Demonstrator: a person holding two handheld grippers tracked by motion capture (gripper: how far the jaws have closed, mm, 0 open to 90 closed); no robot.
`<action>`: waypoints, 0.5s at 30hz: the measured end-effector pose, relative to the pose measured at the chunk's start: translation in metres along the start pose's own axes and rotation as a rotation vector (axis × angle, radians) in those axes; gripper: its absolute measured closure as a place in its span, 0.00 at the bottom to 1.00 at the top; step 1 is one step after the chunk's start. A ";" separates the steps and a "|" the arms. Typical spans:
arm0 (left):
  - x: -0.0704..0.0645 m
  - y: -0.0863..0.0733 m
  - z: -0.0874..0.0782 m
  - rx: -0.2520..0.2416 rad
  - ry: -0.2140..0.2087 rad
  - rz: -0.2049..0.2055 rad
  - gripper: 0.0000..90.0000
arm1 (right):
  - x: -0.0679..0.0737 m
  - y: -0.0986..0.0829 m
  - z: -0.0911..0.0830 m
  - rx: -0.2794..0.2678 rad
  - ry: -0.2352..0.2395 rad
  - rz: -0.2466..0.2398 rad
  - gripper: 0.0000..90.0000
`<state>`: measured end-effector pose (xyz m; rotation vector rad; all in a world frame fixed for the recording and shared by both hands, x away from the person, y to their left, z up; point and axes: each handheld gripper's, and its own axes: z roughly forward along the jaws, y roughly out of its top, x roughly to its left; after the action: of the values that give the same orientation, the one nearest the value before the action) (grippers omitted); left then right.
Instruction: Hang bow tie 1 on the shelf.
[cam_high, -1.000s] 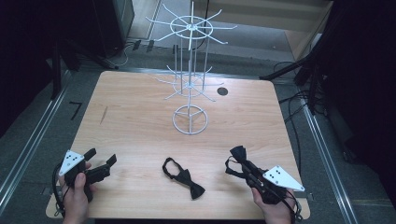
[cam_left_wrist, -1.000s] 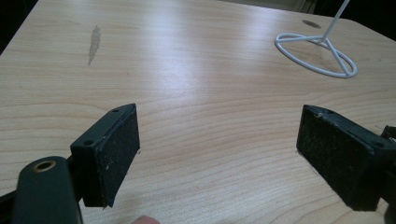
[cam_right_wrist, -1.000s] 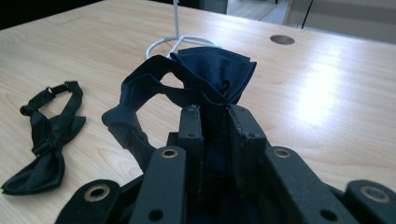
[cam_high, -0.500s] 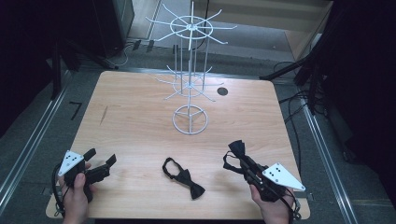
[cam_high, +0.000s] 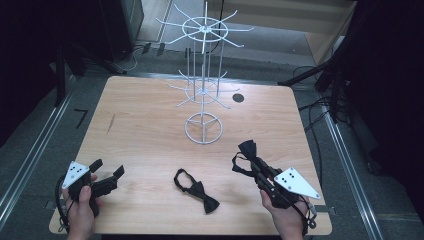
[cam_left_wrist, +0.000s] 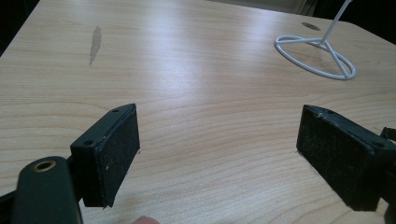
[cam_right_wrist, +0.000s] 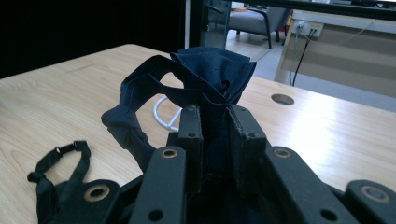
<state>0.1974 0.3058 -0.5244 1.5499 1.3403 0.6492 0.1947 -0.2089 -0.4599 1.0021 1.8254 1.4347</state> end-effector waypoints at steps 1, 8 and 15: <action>0.000 0.000 0.000 0.000 -0.001 0.000 0.16 | 0.001 0.001 0.001 -0.002 -0.001 0.001 0.86; 0.000 0.000 0.000 -0.001 0.000 0.000 0.16 | 0.006 0.011 0.011 -0.024 0.010 -0.002 0.86; 0.000 0.000 0.000 0.000 -0.001 -0.001 0.16 | 0.007 0.016 0.018 -0.032 0.010 0.000 0.86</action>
<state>0.1972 0.3060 -0.5245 1.5494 1.3400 0.6475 0.2083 -0.1916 -0.4486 0.9808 1.8040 1.4672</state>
